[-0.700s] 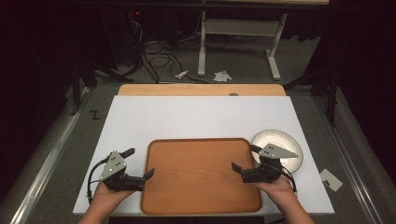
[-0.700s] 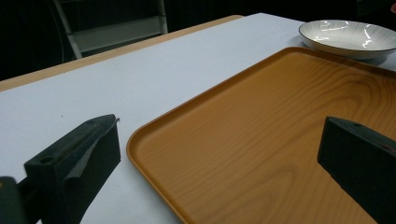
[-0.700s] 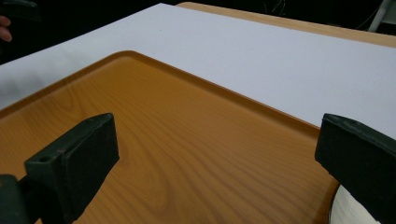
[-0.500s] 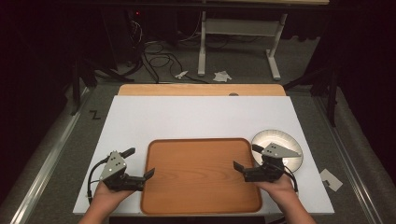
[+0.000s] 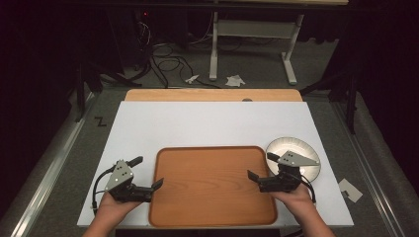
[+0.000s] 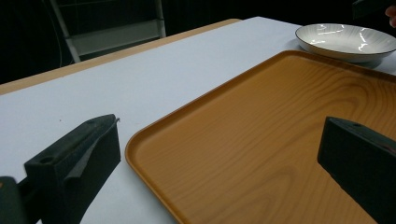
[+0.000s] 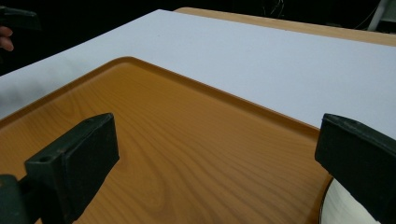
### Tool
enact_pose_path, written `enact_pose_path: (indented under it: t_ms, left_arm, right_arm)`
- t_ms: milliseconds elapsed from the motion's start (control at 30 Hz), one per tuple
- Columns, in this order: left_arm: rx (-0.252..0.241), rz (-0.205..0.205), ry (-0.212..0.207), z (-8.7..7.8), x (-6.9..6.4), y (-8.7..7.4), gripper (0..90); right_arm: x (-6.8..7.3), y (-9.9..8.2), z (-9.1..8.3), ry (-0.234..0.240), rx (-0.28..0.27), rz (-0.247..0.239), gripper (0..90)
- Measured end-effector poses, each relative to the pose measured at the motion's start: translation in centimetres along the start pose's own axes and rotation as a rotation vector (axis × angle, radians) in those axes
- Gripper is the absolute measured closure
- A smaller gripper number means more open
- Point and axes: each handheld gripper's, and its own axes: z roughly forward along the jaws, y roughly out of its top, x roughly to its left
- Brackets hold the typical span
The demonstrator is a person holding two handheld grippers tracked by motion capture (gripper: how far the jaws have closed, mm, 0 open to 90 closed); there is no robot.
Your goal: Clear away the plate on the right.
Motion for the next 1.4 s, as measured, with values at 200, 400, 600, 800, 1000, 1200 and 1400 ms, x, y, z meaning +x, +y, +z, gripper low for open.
enact_pose_path:
  t_ms: [200, 400, 600, 800, 1000, 1200, 1400]
  left_arm:
    - [0.007, -0.001, 0.001, 0.1, 0.0, -0.2, 0.3]
    - [0.014, -0.019, 0.015, 0.2, 0.3, -0.2, 0.3]
    - [0.017, -0.041, 0.020, 0.4, 0.5, -0.1, 0.3]
    - [0.008, -0.046, 0.026, 0.9, 0.7, 0.0, 0.3]
    - [0.015, -0.048, 0.024, 1.3, 0.8, 0.2, 0.4]
    - [0.014, -0.038, 0.024, 1.7, 0.8, 0.4, 0.4]
    - [0.007, -0.037, 0.018, 1.9, 0.7, 0.5, 0.5]
  right_arm:
    - [-0.2, -0.1, 0.0, 0.001, 0.011, 0.008, 0.0]
    - [-0.8, -0.3, -0.2, -0.025, 0.030, 0.002, 0.0]
    - [-1.8, -0.7, -0.7, -0.054, 0.040, 0.014, 0.0]
    - [-3.2, -1.2, -1.8, -0.107, 0.037, 0.046, 0.0]
    - [-4.5, -1.8, -2.8, -0.145, 0.036, 0.062, 0.0]
    - [-5.5, -2.3, -4.0, -0.185, 0.025, 0.088, 0.0]
    - [-7.0, -2.9, -5.2, -0.231, 0.010, 0.128, 0.0]
